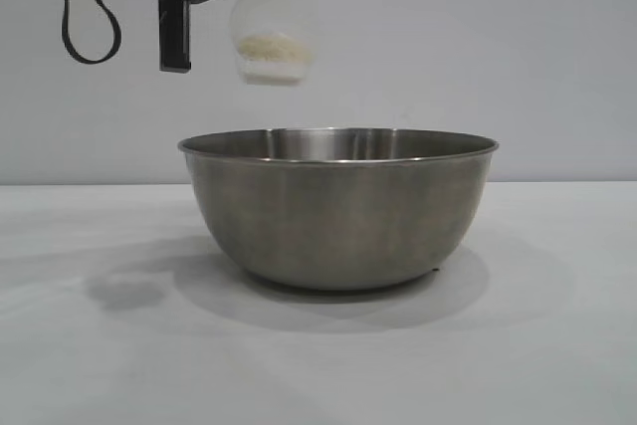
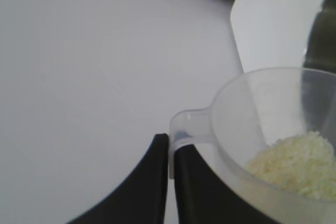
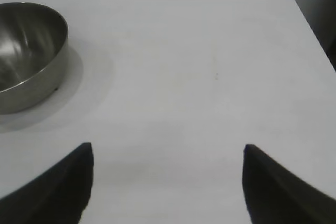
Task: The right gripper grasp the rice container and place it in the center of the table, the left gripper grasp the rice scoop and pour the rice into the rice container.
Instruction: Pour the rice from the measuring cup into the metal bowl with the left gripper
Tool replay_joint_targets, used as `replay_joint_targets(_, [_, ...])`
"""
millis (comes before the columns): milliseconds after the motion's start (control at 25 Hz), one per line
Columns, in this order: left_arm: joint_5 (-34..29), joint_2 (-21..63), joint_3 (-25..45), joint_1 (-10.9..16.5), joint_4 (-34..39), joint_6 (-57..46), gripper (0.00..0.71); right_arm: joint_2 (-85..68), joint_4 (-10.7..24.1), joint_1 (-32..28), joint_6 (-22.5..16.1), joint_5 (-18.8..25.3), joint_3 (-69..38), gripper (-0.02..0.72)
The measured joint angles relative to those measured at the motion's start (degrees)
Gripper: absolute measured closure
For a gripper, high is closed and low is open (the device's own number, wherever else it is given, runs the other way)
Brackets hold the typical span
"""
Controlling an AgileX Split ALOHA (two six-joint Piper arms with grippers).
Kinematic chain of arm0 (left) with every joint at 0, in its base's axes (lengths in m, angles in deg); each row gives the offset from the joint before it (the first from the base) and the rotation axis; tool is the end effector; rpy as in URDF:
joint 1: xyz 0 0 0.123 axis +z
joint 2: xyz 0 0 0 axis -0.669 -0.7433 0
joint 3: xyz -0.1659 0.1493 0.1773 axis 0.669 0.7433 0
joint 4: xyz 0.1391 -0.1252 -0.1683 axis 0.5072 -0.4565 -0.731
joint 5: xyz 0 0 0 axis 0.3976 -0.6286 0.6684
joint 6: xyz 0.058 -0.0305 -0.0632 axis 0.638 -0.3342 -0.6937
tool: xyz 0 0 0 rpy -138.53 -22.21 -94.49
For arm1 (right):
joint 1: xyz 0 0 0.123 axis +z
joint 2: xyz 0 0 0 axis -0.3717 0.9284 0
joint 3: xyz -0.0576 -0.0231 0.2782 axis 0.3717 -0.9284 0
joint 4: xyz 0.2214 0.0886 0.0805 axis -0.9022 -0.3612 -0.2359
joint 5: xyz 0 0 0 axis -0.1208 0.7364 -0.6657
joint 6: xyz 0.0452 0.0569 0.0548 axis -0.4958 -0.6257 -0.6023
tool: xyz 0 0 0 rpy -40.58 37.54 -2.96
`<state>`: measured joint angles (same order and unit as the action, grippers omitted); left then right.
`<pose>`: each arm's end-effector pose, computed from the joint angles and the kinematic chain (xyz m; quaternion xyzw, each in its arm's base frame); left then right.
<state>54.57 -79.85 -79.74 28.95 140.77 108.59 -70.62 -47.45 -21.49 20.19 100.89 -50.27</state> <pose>0.3501 -0.1561 0.2031 0.7027 0.1320 0.1553 0.6816 -0.0101 0.0059 0.2677 -0.0356 0.8713 0.0212 0.4891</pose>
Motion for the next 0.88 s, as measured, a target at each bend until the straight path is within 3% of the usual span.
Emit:
replay_joint_targets(360, [0.0,0.0,0.0,-3.2,-1.2,15.0,0.71,0.0,0.0,0.0,0.0,0.0,0.0,0.204])
replay_joint_targets(880, [-0.1,0.0,0.0,-3.4,-1.4,33.6,0.71,0.0,0.0,0.0,0.0,0.0,0.0,0.204])
